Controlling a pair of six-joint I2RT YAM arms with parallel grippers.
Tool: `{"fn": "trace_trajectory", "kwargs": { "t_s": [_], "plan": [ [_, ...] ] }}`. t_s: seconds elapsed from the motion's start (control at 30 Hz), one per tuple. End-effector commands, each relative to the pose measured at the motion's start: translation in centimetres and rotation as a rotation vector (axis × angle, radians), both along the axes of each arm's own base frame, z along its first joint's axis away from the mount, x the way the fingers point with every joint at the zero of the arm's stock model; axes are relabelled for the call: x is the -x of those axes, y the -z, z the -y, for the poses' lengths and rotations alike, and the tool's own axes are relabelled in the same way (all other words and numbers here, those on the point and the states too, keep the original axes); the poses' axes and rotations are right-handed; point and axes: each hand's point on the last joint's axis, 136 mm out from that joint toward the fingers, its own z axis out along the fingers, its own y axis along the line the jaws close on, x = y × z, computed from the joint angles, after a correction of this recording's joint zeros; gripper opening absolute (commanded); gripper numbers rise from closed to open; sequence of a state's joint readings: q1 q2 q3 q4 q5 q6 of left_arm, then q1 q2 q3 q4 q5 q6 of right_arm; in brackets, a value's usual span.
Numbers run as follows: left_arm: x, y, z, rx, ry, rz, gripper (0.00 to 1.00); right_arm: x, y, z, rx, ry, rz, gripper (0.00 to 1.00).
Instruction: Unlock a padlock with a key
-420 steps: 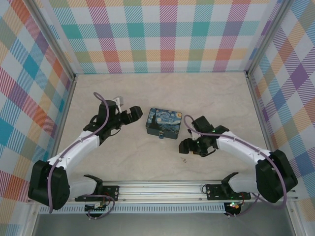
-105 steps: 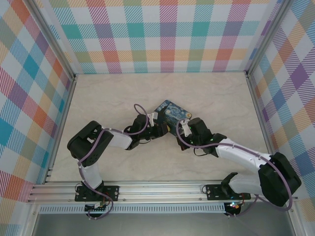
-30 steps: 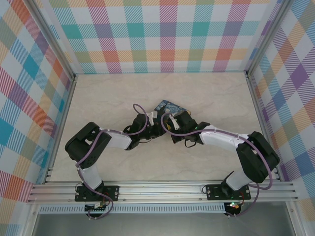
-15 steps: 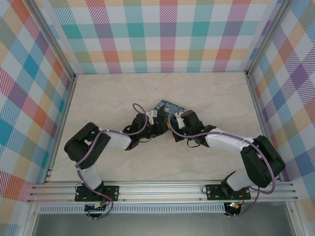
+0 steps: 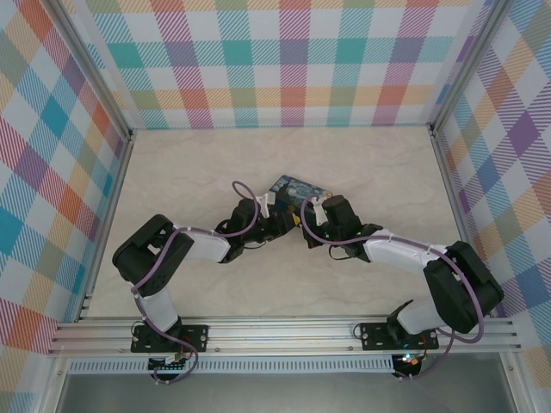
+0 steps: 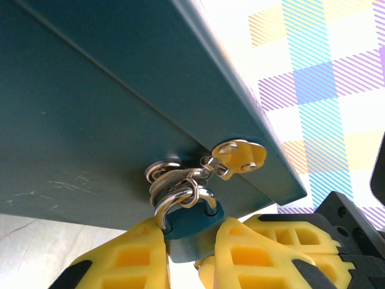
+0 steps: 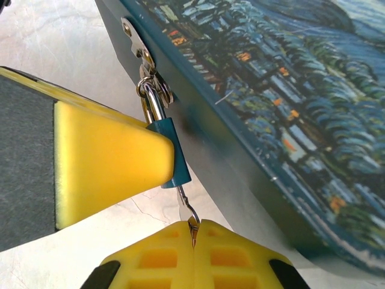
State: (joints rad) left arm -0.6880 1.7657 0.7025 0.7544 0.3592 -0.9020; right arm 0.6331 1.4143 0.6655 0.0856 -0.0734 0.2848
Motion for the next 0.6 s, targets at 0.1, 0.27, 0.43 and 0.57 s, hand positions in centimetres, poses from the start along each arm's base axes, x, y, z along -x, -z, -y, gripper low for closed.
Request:
{"fn": "trace_trajectory", "kwargs": {
  "t_s": [0.1,0.27,0.43,0.57],
  "plan": [
    [1.2,-0.4,0.8,0.012,0.034,-0.005,0.17,-1.8,-4.7,-1.8,-0.171,-0.003,0.132,0.06],
    [1.1,-0.3,1.1,0.027,0.027,-0.021,0.17,-1.8,-5.2,-2.4,-0.219,-0.014,0.131,0.06],
    [1.1,-0.1,1.5,0.028,0.031,-0.033,0.16,-1.9,-5.2,-2.9,-0.251,-0.020,0.122,0.06],
    [1.1,0.3,1.5,0.024,0.029,-0.043,0.16,-1.8,-5.3,-2.9,-0.255,-0.019,0.124,0.06]
  ]
}}
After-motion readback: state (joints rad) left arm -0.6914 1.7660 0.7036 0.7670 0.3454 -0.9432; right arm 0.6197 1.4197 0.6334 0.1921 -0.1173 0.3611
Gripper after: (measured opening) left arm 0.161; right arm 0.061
